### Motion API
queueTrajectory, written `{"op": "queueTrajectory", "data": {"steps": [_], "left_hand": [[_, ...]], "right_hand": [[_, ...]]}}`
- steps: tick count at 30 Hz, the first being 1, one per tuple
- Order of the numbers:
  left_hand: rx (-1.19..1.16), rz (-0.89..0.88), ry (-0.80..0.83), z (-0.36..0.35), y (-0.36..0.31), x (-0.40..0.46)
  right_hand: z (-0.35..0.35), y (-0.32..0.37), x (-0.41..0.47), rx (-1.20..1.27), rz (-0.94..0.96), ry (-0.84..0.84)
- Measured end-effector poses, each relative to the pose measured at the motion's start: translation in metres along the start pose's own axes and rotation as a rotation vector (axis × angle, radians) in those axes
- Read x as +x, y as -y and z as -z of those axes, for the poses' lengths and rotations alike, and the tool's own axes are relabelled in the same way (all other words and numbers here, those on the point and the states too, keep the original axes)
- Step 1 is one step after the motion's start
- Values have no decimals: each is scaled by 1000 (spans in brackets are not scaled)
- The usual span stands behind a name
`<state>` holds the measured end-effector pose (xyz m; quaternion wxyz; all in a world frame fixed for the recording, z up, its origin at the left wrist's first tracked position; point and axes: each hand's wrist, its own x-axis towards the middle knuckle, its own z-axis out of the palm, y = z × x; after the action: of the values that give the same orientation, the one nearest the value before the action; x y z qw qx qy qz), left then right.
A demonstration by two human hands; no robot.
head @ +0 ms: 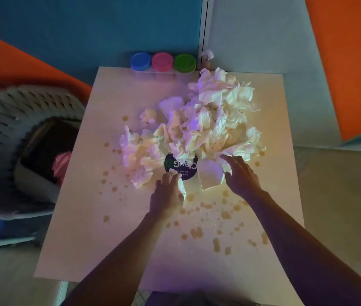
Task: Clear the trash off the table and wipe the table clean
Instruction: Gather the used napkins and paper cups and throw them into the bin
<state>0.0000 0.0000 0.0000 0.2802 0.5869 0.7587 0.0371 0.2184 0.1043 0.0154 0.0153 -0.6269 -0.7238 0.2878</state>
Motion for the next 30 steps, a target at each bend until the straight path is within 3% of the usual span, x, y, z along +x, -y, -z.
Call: {"op": "queueTrajectory", "data": {"steps": [4,10,19,23,26,30], "left_hand": [[55,56,14,-3,-5,3],[68,80,-3,-7,-17,4],[-64,88,-80,-12,-33,-10],[-109,88,-140,-8,-40,-14],[-183,94,-179,-1,-47,-15],[-245,101,-250,14,-64,-17]], "right_hand": [[-3,0,13,-55,-20,84],[-12,-8,21,-15,-24,62],[-4,-29,12,300,-10,-38],[7,-34,10,388,-123,-16],[19,-34,11,332,-168,25],[36,-28,25,288,-185,-54]]}}
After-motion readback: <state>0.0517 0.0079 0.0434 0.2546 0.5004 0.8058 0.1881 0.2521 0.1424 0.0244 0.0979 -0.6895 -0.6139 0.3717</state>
